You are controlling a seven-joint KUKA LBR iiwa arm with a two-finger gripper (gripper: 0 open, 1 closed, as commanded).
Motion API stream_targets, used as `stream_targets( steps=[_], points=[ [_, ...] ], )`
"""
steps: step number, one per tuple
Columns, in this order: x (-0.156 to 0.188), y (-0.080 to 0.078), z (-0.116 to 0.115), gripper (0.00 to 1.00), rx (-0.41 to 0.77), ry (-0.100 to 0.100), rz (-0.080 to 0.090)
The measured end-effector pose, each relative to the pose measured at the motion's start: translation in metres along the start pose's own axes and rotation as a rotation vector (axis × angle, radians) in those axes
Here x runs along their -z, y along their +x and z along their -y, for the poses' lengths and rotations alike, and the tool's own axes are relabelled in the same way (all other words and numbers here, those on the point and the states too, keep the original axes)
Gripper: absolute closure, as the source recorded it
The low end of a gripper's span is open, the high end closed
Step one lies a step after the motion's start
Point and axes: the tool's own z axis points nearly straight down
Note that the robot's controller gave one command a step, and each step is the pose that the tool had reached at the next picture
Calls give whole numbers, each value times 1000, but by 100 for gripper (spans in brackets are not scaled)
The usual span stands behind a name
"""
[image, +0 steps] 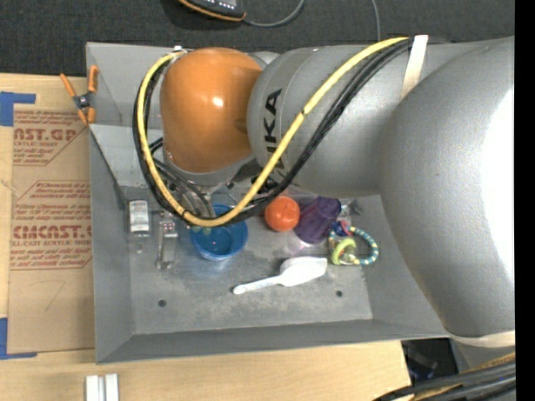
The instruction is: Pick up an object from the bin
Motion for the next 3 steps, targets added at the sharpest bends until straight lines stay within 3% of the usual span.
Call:
stream_targets(
  steps=[1, 2, 3],
  points=[
    [5, -2, 2, 0, -3, -2, 8],
    [-118, -13, 88, 0, 51, -1, 6],
    [-66, -33, 93, 0, 191, -2, 10]
  ],
)
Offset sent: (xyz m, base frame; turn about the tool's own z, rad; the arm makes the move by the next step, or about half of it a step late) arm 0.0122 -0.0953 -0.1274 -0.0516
